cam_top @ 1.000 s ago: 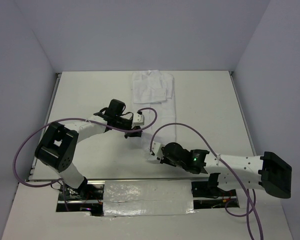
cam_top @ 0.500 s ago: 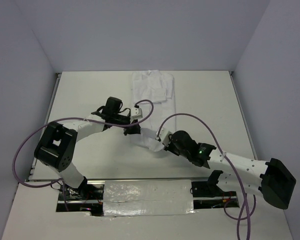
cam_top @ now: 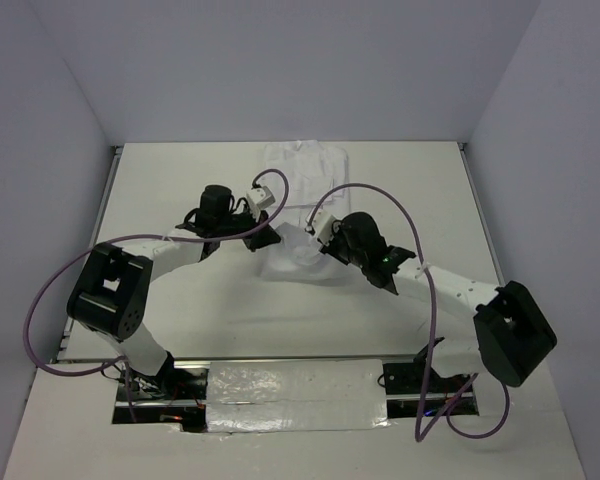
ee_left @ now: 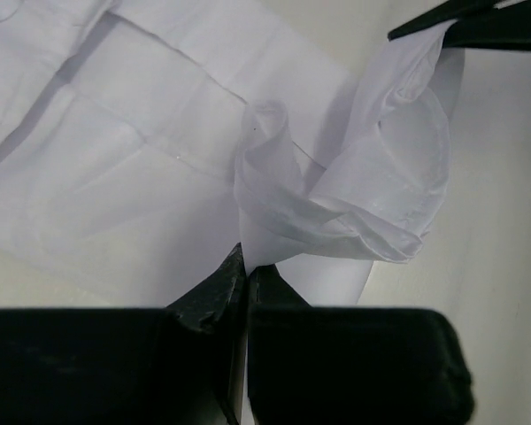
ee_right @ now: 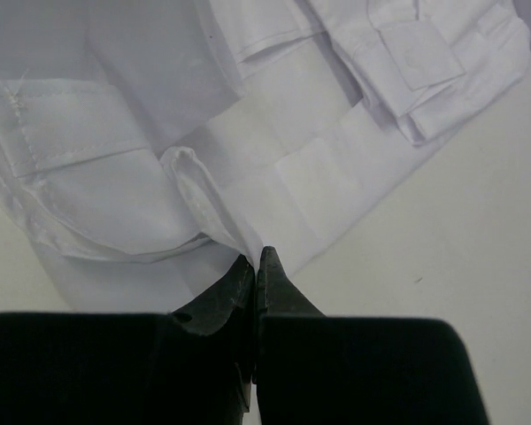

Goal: Fold and stack the long sleeve shirts
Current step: Fold the shirt

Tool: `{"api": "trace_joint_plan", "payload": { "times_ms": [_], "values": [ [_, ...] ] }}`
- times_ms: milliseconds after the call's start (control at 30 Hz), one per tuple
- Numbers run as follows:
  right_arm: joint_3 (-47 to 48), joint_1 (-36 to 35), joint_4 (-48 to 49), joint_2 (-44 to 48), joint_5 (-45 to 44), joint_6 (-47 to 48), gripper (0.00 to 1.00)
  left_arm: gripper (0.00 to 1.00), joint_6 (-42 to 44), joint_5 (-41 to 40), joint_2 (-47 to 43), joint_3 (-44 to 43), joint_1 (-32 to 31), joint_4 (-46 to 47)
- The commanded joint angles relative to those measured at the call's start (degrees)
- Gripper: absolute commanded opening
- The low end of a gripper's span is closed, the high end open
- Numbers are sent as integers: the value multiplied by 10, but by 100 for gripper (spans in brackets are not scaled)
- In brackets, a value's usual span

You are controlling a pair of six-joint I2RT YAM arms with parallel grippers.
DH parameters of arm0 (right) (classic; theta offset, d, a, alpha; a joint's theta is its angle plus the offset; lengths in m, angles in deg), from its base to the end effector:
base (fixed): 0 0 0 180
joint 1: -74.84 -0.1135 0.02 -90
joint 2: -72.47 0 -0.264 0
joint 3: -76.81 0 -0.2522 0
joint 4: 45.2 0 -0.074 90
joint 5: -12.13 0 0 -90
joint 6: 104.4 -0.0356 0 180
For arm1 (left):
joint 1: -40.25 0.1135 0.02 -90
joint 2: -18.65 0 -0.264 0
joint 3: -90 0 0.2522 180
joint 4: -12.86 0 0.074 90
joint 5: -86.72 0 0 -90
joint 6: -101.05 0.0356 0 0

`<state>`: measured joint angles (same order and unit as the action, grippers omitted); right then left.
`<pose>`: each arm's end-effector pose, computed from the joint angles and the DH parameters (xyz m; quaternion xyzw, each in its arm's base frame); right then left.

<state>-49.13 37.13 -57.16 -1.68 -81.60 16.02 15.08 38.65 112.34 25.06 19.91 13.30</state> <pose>0.2210 0.1680 0.2227 -0.4767 0.7332 0.0024 0.4850 0.3167 -0.1428 0.2080 0.3485 0.7449 -0.3720 0.4304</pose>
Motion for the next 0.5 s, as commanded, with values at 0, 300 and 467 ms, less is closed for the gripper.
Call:
{"api": "trace_joint_plan", "payload": {
  "times_ms": [0,300,467],
  "values": [
    [57,21,49,-43,12,34,0,0,-76,-61,12,5,6,71],
    [124,63,48,-128,51,52,0,0,-129,-153,25,25,17,114],
    [155,79,41,-171,52,56,0,0,-155,-192,38,28,22,146]
  ]
}}
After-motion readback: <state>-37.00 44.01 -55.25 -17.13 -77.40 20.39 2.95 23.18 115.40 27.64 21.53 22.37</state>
